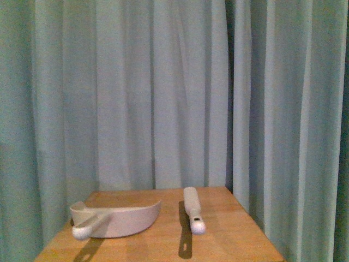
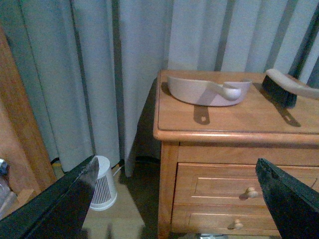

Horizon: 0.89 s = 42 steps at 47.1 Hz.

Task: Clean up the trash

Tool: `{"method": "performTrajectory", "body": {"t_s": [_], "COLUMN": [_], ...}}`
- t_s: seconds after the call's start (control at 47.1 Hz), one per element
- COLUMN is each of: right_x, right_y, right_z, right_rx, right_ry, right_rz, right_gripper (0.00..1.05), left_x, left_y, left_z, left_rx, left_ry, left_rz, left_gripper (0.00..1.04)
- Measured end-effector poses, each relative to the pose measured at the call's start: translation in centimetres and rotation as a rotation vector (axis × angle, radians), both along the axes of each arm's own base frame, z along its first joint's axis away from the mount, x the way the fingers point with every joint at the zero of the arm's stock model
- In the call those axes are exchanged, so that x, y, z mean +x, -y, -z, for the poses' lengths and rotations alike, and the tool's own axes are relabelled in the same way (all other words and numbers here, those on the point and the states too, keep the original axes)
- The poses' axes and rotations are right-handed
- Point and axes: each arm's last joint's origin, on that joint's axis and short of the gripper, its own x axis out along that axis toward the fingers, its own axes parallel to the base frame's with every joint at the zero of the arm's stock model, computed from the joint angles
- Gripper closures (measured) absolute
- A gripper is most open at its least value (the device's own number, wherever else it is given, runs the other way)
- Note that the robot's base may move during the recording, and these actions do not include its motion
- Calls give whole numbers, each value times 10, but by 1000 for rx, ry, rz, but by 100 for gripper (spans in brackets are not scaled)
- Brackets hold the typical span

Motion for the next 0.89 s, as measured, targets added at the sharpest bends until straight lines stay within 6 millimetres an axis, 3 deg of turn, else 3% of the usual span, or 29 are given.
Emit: {"method": "performTrajectory", "body": {"t_s": [0.276,0.319,0.382,0.425,0.51,0.616,0.722,0.892], "right_x": [0,0,0,0,0,0,0,0], "right_y": [0,0,0,0,0,0,0,0], "right_z": [0,0,0,0,0,0,0,0], "right_rx": [0,0,0,0,0,0,0,0], "right_ry": [0,0,0,0,0,0,0,0], "right_rz": [0,0,0,0,0,0,0,0], "right_gripper": [8,8,8,8,8,8,8,8], "left_x": [0,1,8,16,40,90,130,188], "left_y": [0,-1,-2,-2,-3,-1,7,35], "left_z": [0,-1,-14,-37,-85,-133,-150,-153], "left_rx": [0,-93,-221,-238,-221,-139,-103,-55], "left_ry": [0,-7,0,34,55,48,-23,-173], "left_rz": [0,-43,-50,-41,33,42,53,125], "left_gripper": [8,8,8,8,8,8,8,8]}}
